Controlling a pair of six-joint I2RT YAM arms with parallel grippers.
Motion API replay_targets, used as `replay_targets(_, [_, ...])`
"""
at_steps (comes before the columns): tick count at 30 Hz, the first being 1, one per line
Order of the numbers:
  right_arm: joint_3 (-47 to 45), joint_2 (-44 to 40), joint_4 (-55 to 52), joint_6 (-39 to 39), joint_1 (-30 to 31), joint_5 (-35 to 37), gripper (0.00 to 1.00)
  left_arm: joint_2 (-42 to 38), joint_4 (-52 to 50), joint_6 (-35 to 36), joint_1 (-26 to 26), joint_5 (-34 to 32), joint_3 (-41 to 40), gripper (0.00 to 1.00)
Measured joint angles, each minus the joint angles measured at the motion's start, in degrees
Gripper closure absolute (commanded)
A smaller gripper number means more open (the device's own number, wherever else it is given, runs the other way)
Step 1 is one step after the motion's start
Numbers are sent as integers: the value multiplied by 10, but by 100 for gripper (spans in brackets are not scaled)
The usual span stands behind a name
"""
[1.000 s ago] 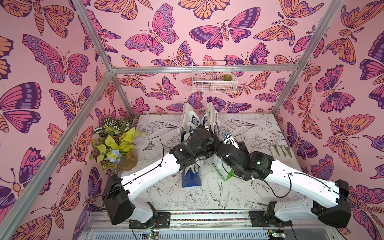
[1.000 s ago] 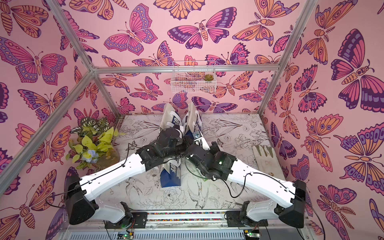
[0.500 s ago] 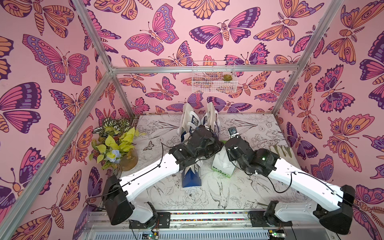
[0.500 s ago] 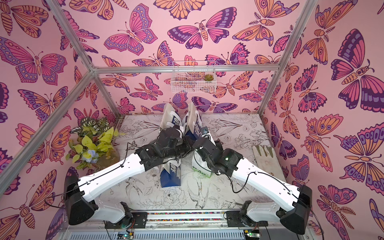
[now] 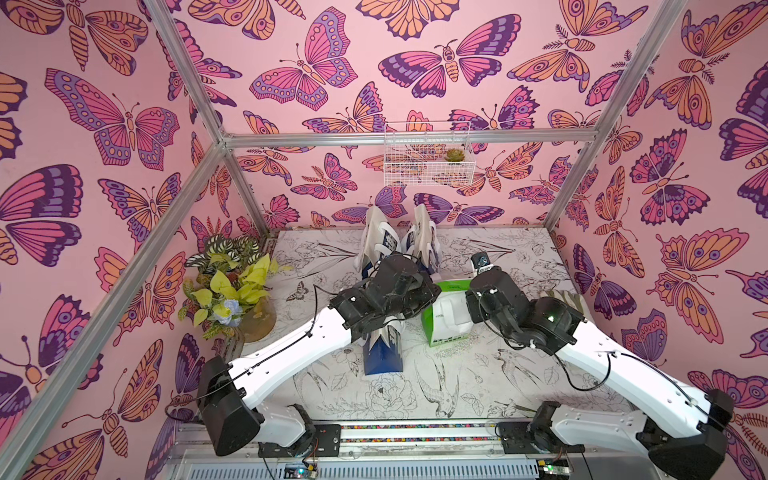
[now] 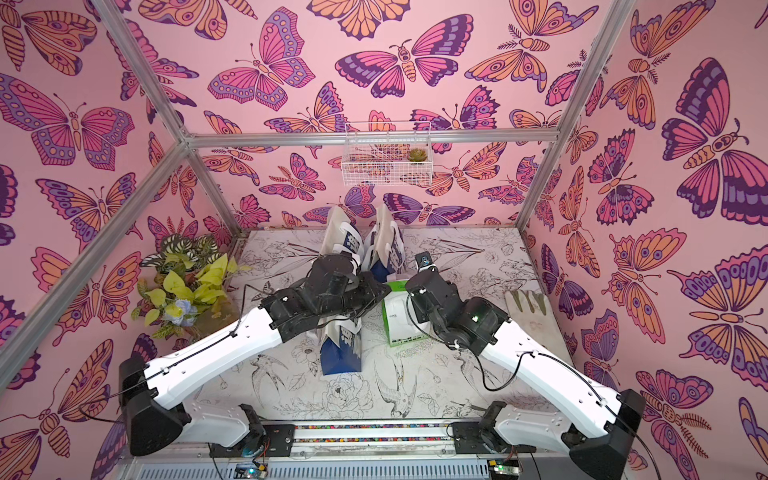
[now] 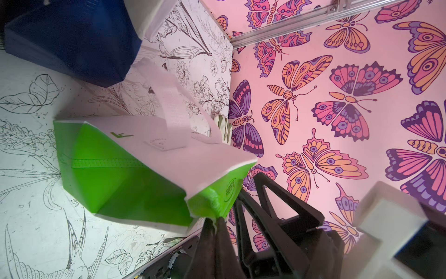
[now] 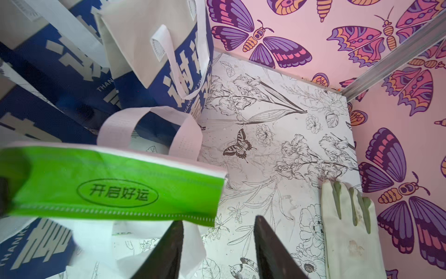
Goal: Open the takeout bag
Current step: Open the takeout bag at the center of the board.
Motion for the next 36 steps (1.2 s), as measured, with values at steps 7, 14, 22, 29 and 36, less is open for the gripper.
replay_targets(7, [21, 21, 1, -54, 15, -59, 23, 4, 3, -16, 7, 29, 2, 100])
replay_targets(14, [23, 12, -1, -98, 43, -51, 21, 8, 28, -44, 7, 61, 7, 100])
replay_targets(22, [48, 43, -10, -118, 43, 31, 62, 8, 34, -56, 9, 71, 7, 100])
replay_targets(29, [64, 48, -37, -125, 40, 42, 100, 9, 33, -55, 20, 82, 9, 100])
replay_targets(36, [72, 38, -68, -124, 23, -10, 100, 30, 24, -46, 23, 110, 35, 50])
